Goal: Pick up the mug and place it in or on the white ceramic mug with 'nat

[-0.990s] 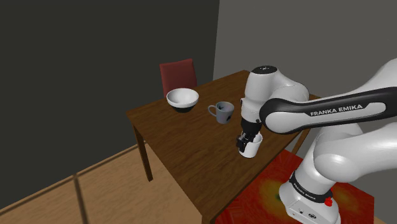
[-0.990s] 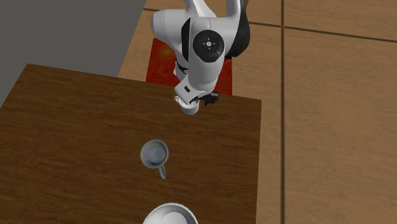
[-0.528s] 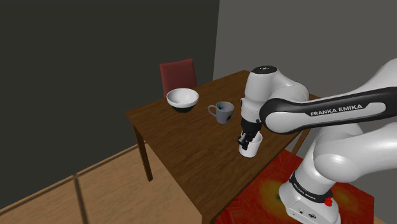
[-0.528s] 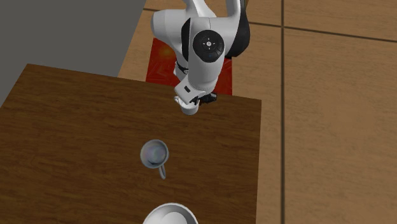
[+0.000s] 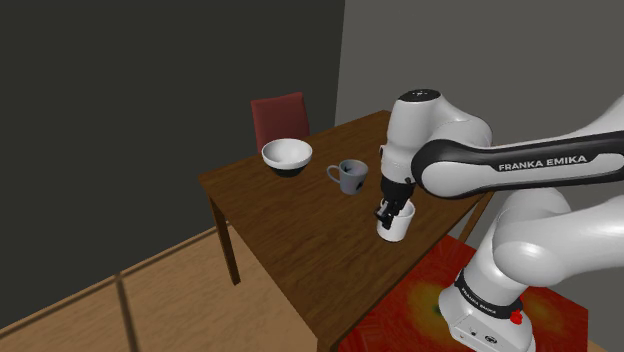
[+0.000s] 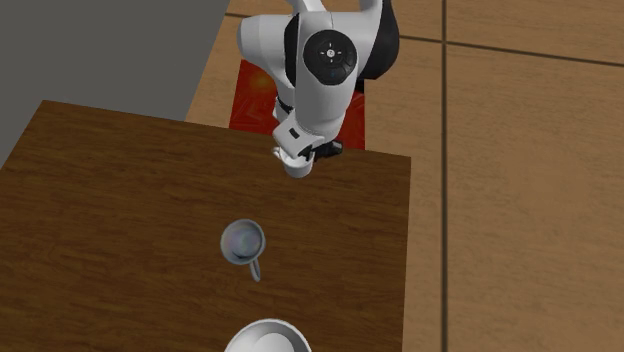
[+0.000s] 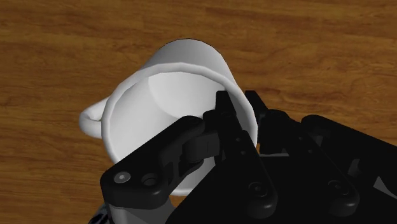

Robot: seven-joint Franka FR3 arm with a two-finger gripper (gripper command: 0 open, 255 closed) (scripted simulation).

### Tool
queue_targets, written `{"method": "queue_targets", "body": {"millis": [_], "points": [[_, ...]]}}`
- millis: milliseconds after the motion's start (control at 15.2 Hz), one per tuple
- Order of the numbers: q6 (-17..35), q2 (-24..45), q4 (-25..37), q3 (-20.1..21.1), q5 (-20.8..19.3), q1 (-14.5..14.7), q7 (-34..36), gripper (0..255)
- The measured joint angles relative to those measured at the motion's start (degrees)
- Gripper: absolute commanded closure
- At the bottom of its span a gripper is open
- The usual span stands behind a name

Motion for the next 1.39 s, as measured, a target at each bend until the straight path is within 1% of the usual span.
{"method": "queue_targets", "body": {"millis": [726,1386], "points": [[-9.99,-3.18,6.91,-2.17,-2.05,-1.03,-0.68,255],[-17.68,-3.47,14.35,-3.50,-3.40,-1.77,-0.89,255]]}}
